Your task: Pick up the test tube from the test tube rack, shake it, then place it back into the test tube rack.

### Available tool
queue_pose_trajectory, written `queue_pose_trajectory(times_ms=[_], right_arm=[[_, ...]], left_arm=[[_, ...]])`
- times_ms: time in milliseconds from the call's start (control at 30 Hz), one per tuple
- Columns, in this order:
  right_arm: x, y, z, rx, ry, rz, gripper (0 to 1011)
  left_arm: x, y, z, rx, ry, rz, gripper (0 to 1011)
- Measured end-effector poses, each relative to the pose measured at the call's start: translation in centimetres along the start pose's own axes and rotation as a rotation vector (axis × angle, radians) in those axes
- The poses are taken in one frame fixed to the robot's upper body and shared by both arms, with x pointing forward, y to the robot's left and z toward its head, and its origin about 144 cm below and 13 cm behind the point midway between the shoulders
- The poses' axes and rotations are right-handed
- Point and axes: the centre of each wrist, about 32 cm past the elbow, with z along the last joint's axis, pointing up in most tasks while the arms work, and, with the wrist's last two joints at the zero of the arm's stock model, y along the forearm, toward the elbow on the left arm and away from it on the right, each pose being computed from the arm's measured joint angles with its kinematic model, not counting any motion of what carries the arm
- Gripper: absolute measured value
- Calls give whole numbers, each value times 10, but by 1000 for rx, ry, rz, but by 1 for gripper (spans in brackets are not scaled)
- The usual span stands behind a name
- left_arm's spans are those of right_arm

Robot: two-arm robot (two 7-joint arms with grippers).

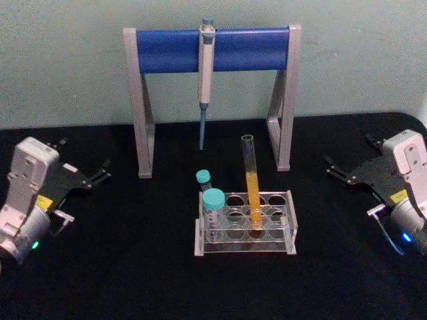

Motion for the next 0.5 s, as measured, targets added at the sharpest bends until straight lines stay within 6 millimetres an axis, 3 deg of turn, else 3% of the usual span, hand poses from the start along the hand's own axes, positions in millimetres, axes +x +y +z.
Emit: queue_pose_trajectory(times_ms=[500], right_arm=[[0,0,0,0,0,0,1000]], left_arm=[[0,0,0,0,0,0,1001]])
